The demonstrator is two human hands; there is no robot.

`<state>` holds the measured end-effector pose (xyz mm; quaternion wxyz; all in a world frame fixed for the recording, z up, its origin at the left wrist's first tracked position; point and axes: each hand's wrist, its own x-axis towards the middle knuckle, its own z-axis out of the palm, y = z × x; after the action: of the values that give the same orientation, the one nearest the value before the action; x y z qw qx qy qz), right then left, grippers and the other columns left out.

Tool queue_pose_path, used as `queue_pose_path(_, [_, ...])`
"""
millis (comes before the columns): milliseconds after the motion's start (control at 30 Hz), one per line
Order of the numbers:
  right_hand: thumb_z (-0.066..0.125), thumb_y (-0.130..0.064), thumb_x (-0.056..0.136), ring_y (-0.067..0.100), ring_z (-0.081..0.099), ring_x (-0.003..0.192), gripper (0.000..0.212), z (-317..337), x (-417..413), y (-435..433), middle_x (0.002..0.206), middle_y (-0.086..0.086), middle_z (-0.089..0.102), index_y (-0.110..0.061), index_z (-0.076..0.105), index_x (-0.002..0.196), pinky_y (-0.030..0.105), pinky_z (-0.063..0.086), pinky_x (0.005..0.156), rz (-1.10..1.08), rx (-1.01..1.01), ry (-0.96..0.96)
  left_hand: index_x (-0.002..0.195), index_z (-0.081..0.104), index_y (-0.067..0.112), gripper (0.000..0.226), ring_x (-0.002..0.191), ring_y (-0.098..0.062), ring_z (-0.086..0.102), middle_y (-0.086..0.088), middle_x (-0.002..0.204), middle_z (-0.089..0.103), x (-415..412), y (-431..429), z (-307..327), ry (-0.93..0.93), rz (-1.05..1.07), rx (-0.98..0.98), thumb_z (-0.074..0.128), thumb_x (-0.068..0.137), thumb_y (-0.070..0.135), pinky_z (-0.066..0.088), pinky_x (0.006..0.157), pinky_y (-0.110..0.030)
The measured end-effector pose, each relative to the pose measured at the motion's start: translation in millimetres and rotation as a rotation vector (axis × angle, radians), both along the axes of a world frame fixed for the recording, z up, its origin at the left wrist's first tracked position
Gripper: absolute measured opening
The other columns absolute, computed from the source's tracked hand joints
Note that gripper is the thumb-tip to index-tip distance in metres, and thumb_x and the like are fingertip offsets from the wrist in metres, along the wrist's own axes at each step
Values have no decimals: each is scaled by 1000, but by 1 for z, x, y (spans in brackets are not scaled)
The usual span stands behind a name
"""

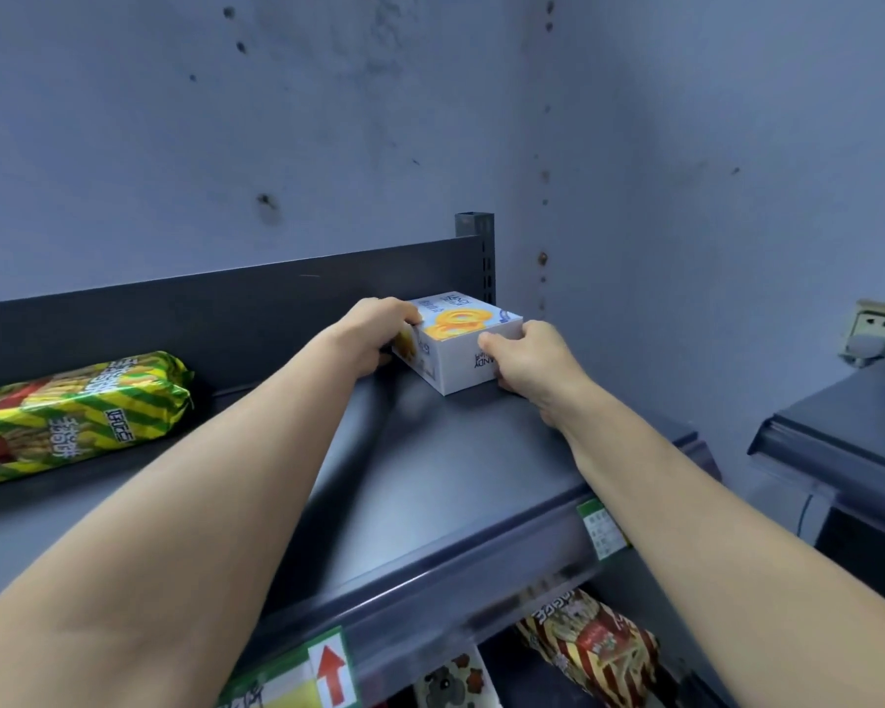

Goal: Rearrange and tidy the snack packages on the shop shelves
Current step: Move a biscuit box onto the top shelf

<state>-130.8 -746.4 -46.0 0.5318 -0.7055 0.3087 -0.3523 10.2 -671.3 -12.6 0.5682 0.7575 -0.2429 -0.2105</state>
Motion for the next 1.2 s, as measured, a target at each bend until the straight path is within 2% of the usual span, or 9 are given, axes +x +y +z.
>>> queue_pose_path(133, [58,-26,87,25,60,96,26,0,1,-4,110,9,56,-9,48,104,41,55,82,-91,52,-8,81,53,12,10,84,-24,53,-8,91,55,4,0,-3,123,-5,-110,53,78,3,45,75,-31])
queue_pose_path(200, [56,-34,87,27,56,89,23,0,0,-4,112,9,52,-16,43,86,37,51,69,-130,53,-14,80,56,15,18,82,-20,52,-4,86,53,-4,0,0,148,-32,-130,48,78,-1,45,72,-28])
queue_pose_path(400, [55,-42,88,30,61,102,33,4,-5,1,103,8,56,-12,43,83,46,53,89,-164,85,-26,85,51,1,15,76,-29,52,-10,89,44,-24,-2,6,145,-43,-149,42,78,-10,46,66,-33])
queue_pose_path(500, [59,-35,86,29,66,81,29,6,-7,2,87,8,58,-8,51,80,35,55,69,-155,132,-19,102,44,1,27,83,-35,57,-14,95,44,-23,2,7,184,-16,-176,42,77,-11,52,78,-42])
queue_pose_path(633, [57,-18,87,18,52,52,16,13,-14,13,66,9,55,-2,59,89,22,47,46,-16,228,-5,108,44,1,45,84,-38,66,-21,117,53,-17,12,8,201,-10,-80,50,65,-4,53,83,-52])
queue_pose_path(733, [58,-17,87,15,50,52,27,15,-15,16,66,6,55,-2,60,109,18,45,42,37,245,4,105,47,7,31,81,-31,67,-15,100,65,-23,21,14,145,39,102,59,76,7,52,87,-45])
queue_pose_path(833, [59,-13,86,14,54,59,36,18,-15,17,77,4,56,-5,52,121,22,50,49,58,306,-32,94,51,11,24,68,-25,59,-9,76,61,-35,27,17,95,63,248,66,81,24,49,82,-36])
queue_pose_path(967, [60,-7,83,17,57,75,47,22,-17,15,102,7,50,-8,41,126,26,56,55,86,408,-99,111,53,11,36,74,-23,58,-11,84,60,-42,27,14,172,25,200,71,80,20,51,65,-39])
queue_pose_path(1200, [52,-3,82,20,56,69,27,21,-21,17,82,6,55,-13,47,106,30,53,71,191,505,-114,109,52,10,37,68,-22,59,-9,82,61,-42,34,14,196,2,30,69,77,6,49,78,-39])
